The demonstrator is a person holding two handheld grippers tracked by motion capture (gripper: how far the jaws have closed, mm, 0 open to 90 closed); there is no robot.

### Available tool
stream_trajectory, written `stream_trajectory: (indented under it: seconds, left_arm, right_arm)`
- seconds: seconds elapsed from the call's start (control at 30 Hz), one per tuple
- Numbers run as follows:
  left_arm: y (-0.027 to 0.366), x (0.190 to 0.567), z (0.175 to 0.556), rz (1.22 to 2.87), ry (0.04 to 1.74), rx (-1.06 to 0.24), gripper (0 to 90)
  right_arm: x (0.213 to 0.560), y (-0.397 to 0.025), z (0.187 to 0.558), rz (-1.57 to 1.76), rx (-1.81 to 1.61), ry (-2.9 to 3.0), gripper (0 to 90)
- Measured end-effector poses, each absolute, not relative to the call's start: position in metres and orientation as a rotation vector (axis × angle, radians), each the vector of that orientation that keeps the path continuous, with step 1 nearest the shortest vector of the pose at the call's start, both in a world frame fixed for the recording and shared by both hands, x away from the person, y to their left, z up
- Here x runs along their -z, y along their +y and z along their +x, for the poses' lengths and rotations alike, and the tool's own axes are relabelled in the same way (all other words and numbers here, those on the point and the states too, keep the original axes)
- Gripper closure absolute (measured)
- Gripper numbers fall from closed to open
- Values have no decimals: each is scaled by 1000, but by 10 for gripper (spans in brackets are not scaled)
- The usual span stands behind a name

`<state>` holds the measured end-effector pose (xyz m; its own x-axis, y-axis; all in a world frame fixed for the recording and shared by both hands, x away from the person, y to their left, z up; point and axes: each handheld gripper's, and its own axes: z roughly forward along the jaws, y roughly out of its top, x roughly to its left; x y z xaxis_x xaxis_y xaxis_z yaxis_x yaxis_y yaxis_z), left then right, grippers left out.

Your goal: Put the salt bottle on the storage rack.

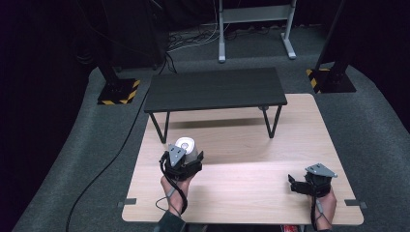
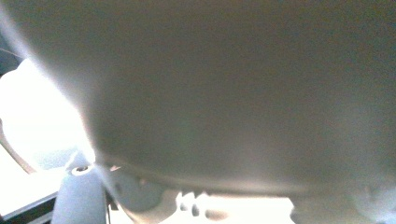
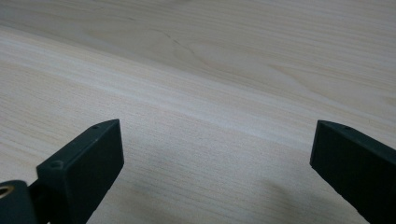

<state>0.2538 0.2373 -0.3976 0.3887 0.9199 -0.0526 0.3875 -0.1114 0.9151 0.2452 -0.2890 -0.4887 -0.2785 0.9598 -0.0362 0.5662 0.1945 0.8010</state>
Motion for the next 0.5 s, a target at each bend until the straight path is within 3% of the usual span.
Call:
stream_trajectory:
  seconds: [0.5]
  left_arm:
    - [238,385,276,1723,1137,-674,291]
  right_arm:
    - [489,-289,245,1422,-934,1927,15]
